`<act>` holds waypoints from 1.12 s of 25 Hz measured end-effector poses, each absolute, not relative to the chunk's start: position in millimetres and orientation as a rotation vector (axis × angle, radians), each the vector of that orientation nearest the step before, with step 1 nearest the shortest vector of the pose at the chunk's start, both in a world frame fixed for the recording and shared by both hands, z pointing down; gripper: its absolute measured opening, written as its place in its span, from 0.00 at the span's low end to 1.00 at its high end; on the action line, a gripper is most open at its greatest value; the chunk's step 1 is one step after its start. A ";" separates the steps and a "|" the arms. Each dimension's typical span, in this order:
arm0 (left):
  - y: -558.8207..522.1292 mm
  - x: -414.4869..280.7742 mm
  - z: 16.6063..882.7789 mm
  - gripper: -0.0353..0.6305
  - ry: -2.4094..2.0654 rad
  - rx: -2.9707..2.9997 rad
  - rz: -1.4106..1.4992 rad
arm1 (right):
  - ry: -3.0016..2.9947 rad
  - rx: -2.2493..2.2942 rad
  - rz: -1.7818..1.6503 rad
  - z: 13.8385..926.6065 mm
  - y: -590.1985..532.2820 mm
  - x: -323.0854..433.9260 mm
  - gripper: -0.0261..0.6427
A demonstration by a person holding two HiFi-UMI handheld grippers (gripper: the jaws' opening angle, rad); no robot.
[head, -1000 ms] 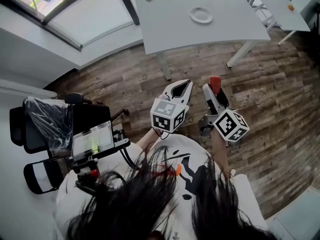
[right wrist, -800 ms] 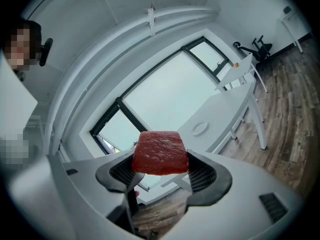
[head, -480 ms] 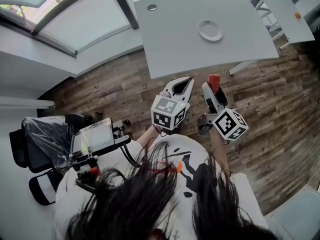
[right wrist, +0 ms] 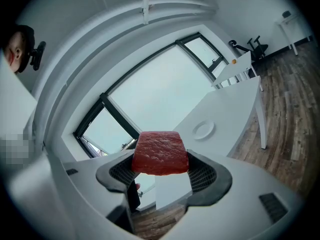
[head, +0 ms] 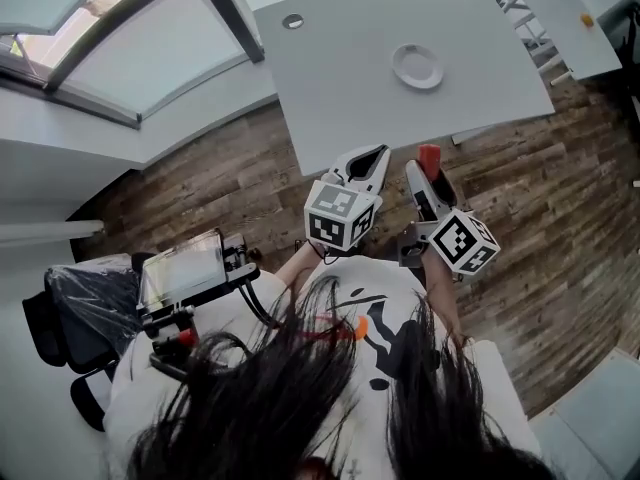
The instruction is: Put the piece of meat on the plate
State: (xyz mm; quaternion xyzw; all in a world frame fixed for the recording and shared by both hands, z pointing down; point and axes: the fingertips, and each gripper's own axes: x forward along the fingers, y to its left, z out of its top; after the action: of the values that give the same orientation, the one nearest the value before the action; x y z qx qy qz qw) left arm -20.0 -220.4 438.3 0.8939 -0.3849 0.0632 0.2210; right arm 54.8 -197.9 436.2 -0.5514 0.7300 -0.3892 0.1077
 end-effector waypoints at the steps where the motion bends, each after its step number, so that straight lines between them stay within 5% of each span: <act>1: -221.7 -18.5 437.7 0.06 -1.060 2.472 0.173 | 2.147 -1.627 -1.143 435.6 -199.2 56.8 0.51; 28: -368.4 27.6 466.4 0.06 -1.238 2.350 0.240 | 2.289 -1.533 -1.229 461.6 -362.8 121.6 0.51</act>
State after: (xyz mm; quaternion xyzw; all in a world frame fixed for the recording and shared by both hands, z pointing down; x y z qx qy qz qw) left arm 27.6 -368.4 466.4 0.8565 -0.4511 0.0873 0.2349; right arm 121.6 -362.8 461.6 -0.5073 0.7573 -0.4065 0.0624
